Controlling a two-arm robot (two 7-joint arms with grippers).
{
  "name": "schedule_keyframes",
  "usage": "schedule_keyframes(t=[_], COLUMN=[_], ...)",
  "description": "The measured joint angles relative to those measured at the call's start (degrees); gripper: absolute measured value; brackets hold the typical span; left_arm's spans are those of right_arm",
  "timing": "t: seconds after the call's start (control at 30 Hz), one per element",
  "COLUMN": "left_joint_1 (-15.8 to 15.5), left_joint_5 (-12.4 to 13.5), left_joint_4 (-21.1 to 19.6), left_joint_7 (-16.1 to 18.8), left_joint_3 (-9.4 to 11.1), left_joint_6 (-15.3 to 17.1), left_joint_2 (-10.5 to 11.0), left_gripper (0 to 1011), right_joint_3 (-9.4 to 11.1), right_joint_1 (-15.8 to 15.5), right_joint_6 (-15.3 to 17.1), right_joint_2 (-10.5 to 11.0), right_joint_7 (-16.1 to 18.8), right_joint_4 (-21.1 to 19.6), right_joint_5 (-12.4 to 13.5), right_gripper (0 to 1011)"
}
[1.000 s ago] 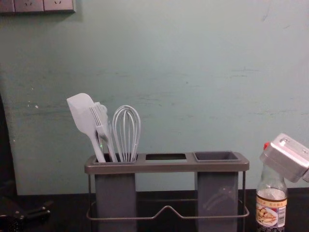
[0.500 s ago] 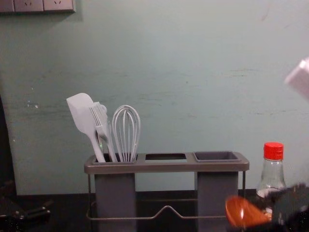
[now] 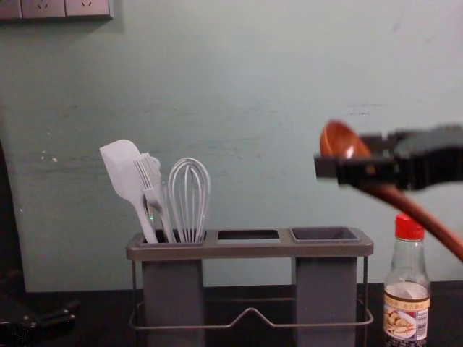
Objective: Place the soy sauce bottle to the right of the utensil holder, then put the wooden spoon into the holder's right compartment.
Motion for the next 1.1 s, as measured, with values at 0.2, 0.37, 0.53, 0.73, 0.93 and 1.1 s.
schedule_keyframes(t=[0.2, 0.37, 0.53, 0.73, 0.93, 1.1], left_joint_1=[0.0, 0.0, 0.0, 0.0, 0.0, 0.0], left_joint_5=[0.0, 0.0, 0.0, 0.0, 0.0, 0.0], left_joint_4=[0.0, 0.0, 0.0, 0.0, 0.0, 0.0], left_joint_7=[0.0, 0.0, 0.0, 0.0, 0.0, 0.0], left_joint_3=[0.0, 0.0, 0.0, 0.0, 0.0, 0.0], left_joint_6=[0.0, 0.0, 0.0, 0.0, 0.0, 0.0], left_joint_2=[0.0, 0.0, 0.0, 0.0, 0.0, 0.0], left_gripper=[1005, 1005, 1005, 1005, 1005, 1005], right_joint_3=[0.0, -0.6, -1.1, -1.8, -2.8, -3.5], right_joint_1=[1.2, 3.8, 5.5, 7.4, 9.8, 11.7], right_joint_6=[-3.4, -7.4, -10.1, -13.8, -17.4, -18.8], right_joint_2=[-2.9, -6.8, -9.9, -13.0, -16.6, -18.3], right_joint_7=[-2.4, -4.3, -5.8, -6.3, -6.4, -6.5], right_joint_4=[0.9, 4.5, 7.4, 10.4, 14.5, 17.4], right_joint_5=[0.7, 1.1, 0.9, 0.1, -1.0, -2.3], right_gripper=[835, 835, 835, 835, 835, 835])
